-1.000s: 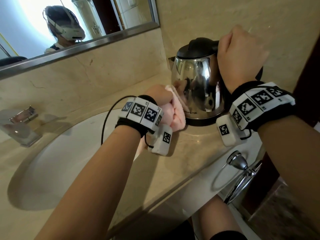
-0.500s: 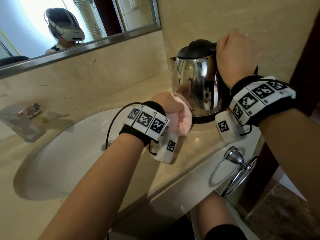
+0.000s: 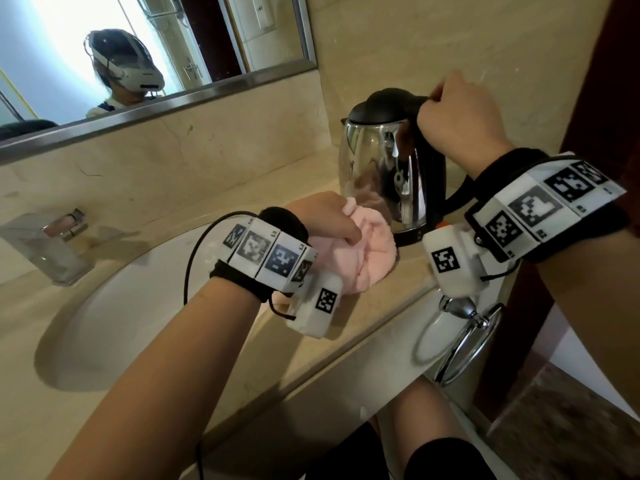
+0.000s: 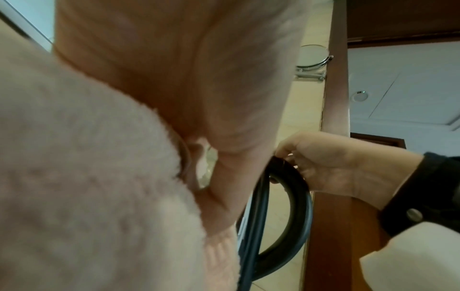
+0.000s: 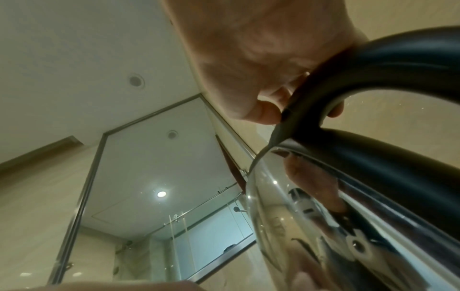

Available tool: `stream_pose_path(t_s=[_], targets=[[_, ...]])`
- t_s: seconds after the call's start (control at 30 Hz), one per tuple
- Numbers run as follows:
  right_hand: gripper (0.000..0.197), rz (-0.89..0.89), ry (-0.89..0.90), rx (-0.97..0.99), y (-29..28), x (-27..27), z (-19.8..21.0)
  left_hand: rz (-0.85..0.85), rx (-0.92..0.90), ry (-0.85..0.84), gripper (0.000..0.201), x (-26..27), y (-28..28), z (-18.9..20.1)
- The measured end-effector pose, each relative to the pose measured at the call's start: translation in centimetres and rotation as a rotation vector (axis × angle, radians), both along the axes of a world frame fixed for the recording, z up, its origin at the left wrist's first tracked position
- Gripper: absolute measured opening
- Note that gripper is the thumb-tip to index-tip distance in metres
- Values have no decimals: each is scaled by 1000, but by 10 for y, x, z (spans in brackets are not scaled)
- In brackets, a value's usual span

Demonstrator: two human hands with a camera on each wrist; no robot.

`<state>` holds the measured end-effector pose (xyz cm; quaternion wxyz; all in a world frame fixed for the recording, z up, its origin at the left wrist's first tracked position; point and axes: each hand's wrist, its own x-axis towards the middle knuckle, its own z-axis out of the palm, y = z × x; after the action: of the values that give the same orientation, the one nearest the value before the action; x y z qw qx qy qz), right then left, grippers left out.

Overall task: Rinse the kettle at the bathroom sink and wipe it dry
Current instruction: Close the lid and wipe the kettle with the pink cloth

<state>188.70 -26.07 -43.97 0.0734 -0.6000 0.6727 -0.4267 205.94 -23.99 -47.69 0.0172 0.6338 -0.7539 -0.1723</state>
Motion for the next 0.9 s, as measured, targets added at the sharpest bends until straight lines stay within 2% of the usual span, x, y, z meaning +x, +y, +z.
stream_pose_path(t_s=[0.2, 0.27, 0.4, 0.53, 0.63, 0.7, 0.77, 0.8, 0.9], targets=[[37, 59, -33, -85, 18, 0, -4, -43, 10, 66, 32, 1, 15, 5], [38, 67, -32, -124, 24, 0, -7, -79, 46, 134, 31, 1, 21, 7], [39, 118, -11, -173, 34, 4, -15, -144, 150, 250, 45, -6, 33, 9], [36, 189, 62, -258, 47, 7, -36, -103, 33, 257, 45, -11, 39, 7], [39, 283, 183, -336, 62, 8, -52, 13, -43, 387, 44, -7, 38, 13], [45, 396, 195, -260, 73, 12, -62, 102, -34, 489, 42, -4, 38, 19], [53, 470, 167, -129, 77, 17, -75, 142, 7, 576, 30, -3, 40, 25], [56, 503, 94, -54, 78, 20, -79, 147, 27, 615, 26, -2, 41, 28], [55, 664, -295, 204, 79, 23, -79, 140, 74, 692, 25, -2, 42, 34]])
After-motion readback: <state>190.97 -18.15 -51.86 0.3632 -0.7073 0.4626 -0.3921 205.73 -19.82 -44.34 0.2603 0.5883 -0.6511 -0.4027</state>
